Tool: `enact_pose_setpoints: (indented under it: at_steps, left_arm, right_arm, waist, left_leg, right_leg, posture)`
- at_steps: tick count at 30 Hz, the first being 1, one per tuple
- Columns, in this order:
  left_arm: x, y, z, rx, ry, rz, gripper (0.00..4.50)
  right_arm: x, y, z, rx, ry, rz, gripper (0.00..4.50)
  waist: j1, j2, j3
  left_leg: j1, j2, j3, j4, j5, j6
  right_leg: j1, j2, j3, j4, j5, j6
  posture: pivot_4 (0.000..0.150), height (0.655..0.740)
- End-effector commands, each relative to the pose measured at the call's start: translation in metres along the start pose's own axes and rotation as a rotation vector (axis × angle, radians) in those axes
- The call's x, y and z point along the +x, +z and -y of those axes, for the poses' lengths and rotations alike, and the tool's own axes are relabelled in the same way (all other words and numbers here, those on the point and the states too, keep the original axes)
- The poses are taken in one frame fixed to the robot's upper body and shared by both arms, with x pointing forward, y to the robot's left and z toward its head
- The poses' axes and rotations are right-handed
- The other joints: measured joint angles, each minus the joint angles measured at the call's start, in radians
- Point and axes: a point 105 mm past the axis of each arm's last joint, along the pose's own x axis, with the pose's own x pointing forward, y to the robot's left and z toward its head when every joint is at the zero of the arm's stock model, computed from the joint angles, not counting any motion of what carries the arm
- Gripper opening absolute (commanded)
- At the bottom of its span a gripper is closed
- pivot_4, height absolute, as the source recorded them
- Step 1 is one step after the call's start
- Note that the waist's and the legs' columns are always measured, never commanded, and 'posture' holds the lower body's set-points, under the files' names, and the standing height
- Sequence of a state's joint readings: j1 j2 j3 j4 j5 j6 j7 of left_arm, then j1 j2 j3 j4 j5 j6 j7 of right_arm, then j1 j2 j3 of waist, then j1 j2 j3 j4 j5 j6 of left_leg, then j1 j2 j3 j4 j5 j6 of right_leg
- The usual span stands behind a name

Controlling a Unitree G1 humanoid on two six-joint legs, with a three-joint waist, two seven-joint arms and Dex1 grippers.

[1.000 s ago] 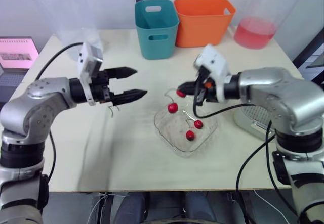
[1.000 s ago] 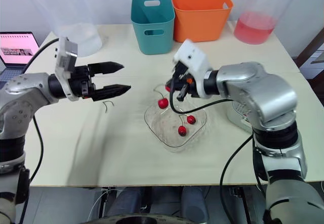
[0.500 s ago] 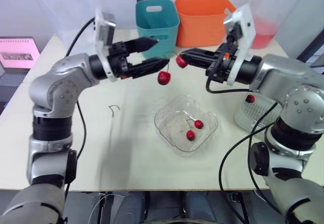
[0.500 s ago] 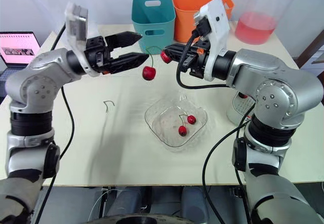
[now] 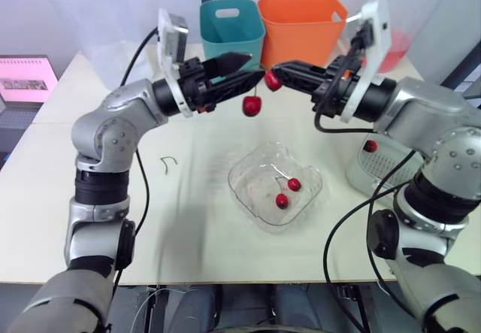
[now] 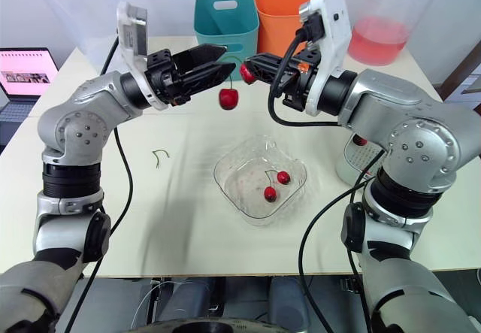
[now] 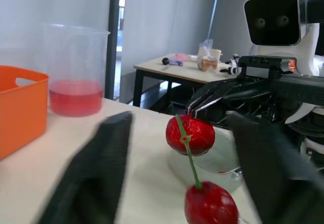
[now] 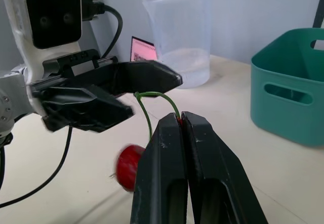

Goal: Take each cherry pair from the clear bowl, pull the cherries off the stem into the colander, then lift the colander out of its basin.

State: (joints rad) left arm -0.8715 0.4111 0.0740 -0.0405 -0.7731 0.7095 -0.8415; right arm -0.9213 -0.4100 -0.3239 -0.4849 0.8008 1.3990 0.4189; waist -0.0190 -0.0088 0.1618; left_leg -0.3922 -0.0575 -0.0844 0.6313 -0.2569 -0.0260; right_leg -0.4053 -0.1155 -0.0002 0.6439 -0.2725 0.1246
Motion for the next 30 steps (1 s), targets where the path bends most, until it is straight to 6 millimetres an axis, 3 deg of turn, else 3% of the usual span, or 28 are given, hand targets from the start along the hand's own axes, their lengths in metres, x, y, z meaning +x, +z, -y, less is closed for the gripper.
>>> enact_pose_setpoints:
  at_steps: [1, 2, 3, 10, 11, 13, 16, 21, 30]
  left_arm:
    - [0.0, 0.013, 0.004, 0.045, -0.009, 0.034, 0.71]
    - [-0.001, 0.014, 0.004, 0.044, -0.004, 0.04, 0.2]
    - [-0.001, 0.015, 0.003, 0.043, -0.001, 0.045, 0.09]
    - [-0.005, 0.015, 0.004, 0.035, -0.002, 0.041, 0.09]
    - [-0.006, 0.016, 0.003, 0.039, -0.002, 0.039, 0.0]
    - [-0.008, 0.018, 0.003, 0.047, -0.012, 0.026, 0.0]
    - [-0.013, 0.019, 0.006, 0.059, -0.064, -0.018, 0.0]
    - [-0.018, 0.021, 0.012, 0.102, -0.172, -0.111, 0.0]
    - [-0.013, 0.016, 0.022, 0.16, -0.316, -0.207, 0.0]
  right_arm:
    - [-0.003, 0.015, -0.004, -0.026, 0.009, 0.054, 0.0]
    - [-0.003, 0.015, -0.004, -0.025, 0.009, 0.054, 0.0]
    - [-0.004, 0.015, -0.004, -0.024, 0.009, 0.054, 0.0]
    - [-0.004, 0.015, -0.004, -0.013, 0.016, 0.057, 0.0]
    - [-0.005, 0.015, -0.005, -0.015, 0.019, 0.057, 0.51]
    - [-0.008, 0.013, -0.006, -0.02, 0.037, 0.051, 0.91]
    - [-0.016, 0.011, -0.004, -0.022, 0.061, 0.033, 2.4]
    - [-0.027, 0.007, -0.006, -0.002, 0.135, -0.023, 4.47]
    - [-0.014, -0.008, -0.024, 0.115, 0.281, -0.064, 4.47]
  waist:
    - [0.0, 0.0, 0.0]
    - [0.0, 0.0, 0.0]
    - [0.0, 0.0, 0.0]
    - [0.0, 0.0, 0.0]
    - [0.0, 0.0, 0.0]
    - [0.0, 0.0, 0.0]
    - [0.0, 0.0, 0.0]
    - [0.0, 0.0, 0.0]
    - [-0.002, 0.0, 0.0]
  left_leg:
    - [0.0, 0.0, 0.0, 0.0, 0.0, 0.0]
    - [0.0, 0.0, 0.0, 0.0, 0.0, 0.0]
    - [0.0, 0.0, 0.0, 0.0, 0.0, 0.0]
    - [0.0, 0.0, 0.0, 0.0, 0.0, 0.0]
    - [0.0, 0.0, 0.0, 0.0, 0.0, 0.0]
    - [0.0, 0.0, 0.0, 0.0, 0.0, 0.0]
    - [0.0, 0.0, 0.0, 0.0, 0.0, 0.0]
    - [0.0, 0.0, 0.001, 0.0, -0.003, 0.005]
    - [0.0, 0.0, 0.0, 0.0, -0.003, 0.006]
  right_leg:
    - [0.0, 0.0, 0.0, 0.0, 0.0, 0.0]
    - [0.0, 0.0, 0.0, 0.0, 0.0, 0.0]
    - [0.0, 0.0, 0.0, 0.0, 0.0, 0.0]
    - [0.0, 0.0, 0.0, 0.0, 0.0, 0.0]
    - [0.0, 0.0, 0.0, 0.0, 0.0, 0.0]
    - [0.0, 0.0, 0.0, 0.0, 0.0, 0.0]
    - [0.0, 0.0, 0.0, 0.0, 0.0, 0.0]
    - [0.0, 0.0, 0.0, 0.0, 0.0, 0.0]
    - [0.0, 0.001, 0.0, -0.001, 0.0, 0.0]
  posture:
    - [0.15, 0.74]
    - [0.15, 0.74]
    - [0.15, 0.74]
    - [0.15, 0.74]
    - [0.15, 0.74]
    - [0.15, 0.74]
    - [0.15, 0.74]
    - [0.15, 0.74]
    - [0.15, 0.74]
